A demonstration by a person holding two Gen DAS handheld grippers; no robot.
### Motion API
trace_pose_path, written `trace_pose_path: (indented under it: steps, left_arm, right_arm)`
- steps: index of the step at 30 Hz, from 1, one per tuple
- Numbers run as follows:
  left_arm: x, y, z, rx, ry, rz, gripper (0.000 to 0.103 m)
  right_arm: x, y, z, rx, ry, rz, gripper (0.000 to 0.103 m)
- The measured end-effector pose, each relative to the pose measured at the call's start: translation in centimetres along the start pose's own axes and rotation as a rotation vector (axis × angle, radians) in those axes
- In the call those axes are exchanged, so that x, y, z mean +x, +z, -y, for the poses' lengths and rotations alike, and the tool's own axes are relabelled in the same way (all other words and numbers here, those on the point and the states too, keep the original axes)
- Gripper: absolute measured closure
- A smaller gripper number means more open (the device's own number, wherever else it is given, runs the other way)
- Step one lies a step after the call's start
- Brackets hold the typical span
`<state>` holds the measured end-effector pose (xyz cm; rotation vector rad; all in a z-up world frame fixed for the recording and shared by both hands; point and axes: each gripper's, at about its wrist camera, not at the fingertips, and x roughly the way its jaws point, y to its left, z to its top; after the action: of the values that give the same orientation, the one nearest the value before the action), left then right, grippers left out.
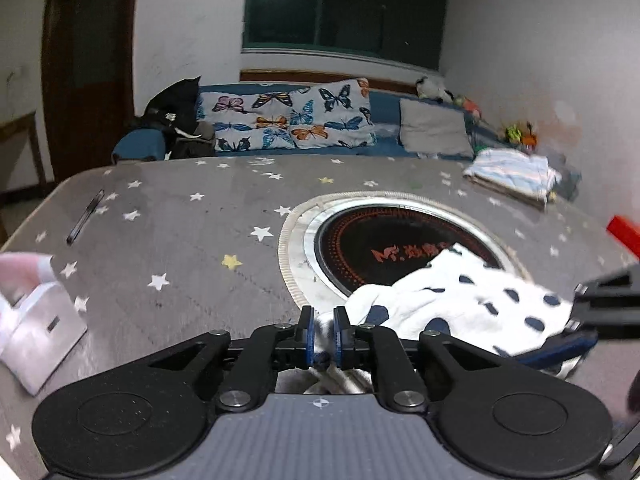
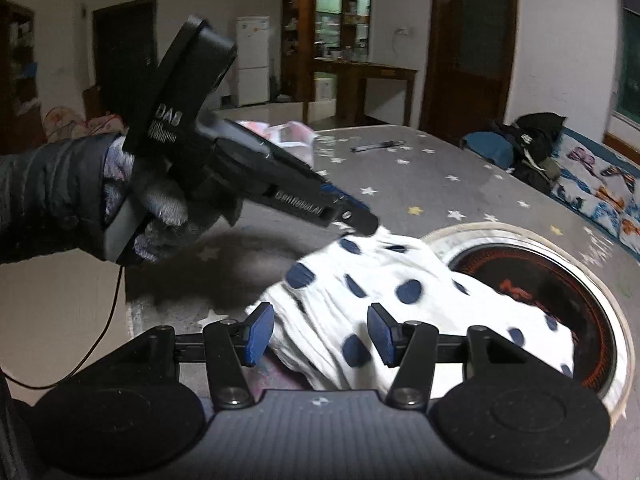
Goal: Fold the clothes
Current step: 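Press the folded bundle with the right gripper while the left gripper holds its edge, then grip the folded pants edge with the left gripper and lift the bundle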
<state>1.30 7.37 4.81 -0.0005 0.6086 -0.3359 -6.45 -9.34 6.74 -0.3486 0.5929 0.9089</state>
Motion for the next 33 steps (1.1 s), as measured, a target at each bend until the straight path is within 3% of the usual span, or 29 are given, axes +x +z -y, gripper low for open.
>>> trace_pose_path:
  steps: [1,3,13,20,28,33]
  left_arm:
    - [-0.4,-0.1,-0.1,-0.014,0.000,0.001,0.087]
    - [-1.2,-0.5,-0.5,-0.055,0.000,-0.001,0.065]
    - [-3.8,-3.8,-3.6,-0.406,-0.041,-0.072,0.046]
    - [-4.4,-5.7,-4.7,-0.690,-0.106,-0.075,0.033]
    - [-3.5,-8.1,-5.3,-1.060,-0.224,-0.046,0.026]
    - [-2.7,-8.8,-4.6,-1.158,-0.277,-0.035,0.023]
  right_arm:
    - [0.3,0.1,-0.2,-0.019,0.003,-0.010,0.050]
    - [1.0,0.1,-1.0,-0.068,0.002,-0.028,0.050]
    - [3.9,-1.3,-5.4,-0.351,-0.087,-0.083,0.046]
    - [3.2,-0.9,-4.4,-0.272,-0.088,-0.031,0.063]
    - [2.1,0.2,-2.8,-0.153,-0.088,0.034,0.069]
    - [1.7,0.5,-2.3,-0.103,-0.094,0.060,0.070]
